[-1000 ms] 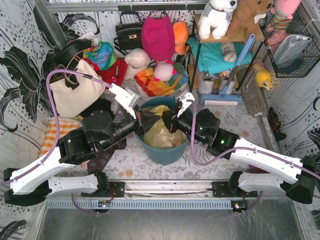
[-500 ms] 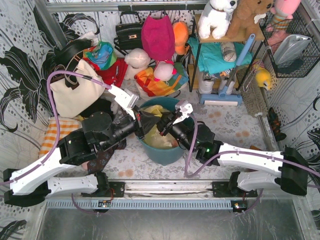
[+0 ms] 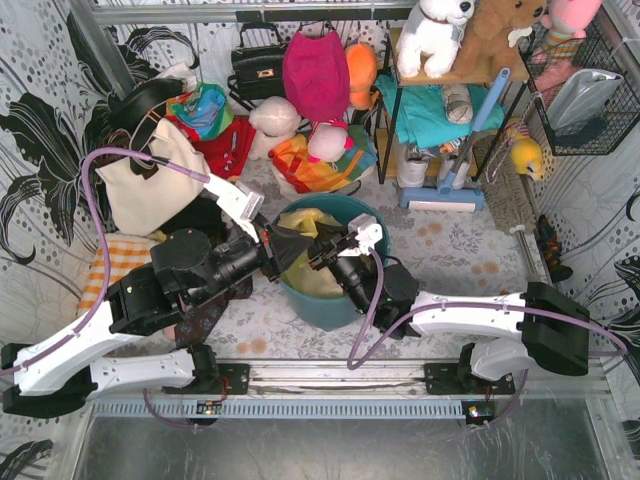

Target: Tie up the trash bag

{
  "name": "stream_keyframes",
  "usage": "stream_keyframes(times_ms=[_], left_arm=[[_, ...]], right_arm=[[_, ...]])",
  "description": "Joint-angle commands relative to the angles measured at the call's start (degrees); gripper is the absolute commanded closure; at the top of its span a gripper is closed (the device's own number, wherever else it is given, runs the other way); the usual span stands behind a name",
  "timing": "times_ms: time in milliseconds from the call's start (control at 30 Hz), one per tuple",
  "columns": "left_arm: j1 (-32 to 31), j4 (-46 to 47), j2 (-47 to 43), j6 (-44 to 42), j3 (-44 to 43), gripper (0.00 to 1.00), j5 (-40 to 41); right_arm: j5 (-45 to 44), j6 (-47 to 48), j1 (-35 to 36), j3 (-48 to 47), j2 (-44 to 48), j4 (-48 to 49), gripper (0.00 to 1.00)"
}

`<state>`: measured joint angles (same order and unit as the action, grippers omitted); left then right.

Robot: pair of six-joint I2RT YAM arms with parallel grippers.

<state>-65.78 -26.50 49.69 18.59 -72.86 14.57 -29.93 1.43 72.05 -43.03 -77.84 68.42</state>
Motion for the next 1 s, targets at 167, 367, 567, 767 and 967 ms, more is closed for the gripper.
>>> stream_keyframes(times_ms=[167, 367, 567, 767, 967], left_arm=[[0.39, 2.73, -1.66, 1.53, 1.74, 1.0, -0.68], [0.39, 2.64, -2.58, 2.44, 3.16, 1.0, -0.86], [0.39, 2.46, -3.58, 3.24, 4.66, 1.0, -0.73], [0.39, 1.45, -5.91, 5.16, 7.61, 1.0, 0.46], [0.39, 0.64, -9.2, 7.67, 11.66, 1.0, 2.07]], right_arm=[[-11.6, 10.6, 1.93, -2.4, -5.13, 13.32, 1.0], [-14.84, 17.73, 3.53, -4.39, -9.01, 20.4, 1.0], [-12.66, 23.15, 5.12, -6.2, -12.36, 27.73, 1.0], [-10.32, 24.03, 5.53, -5.8, -12.77, 28.57, 1.0], [-8.55, 26.13, 5.73, -4.22, -11.38, 28.61, 1.0]])
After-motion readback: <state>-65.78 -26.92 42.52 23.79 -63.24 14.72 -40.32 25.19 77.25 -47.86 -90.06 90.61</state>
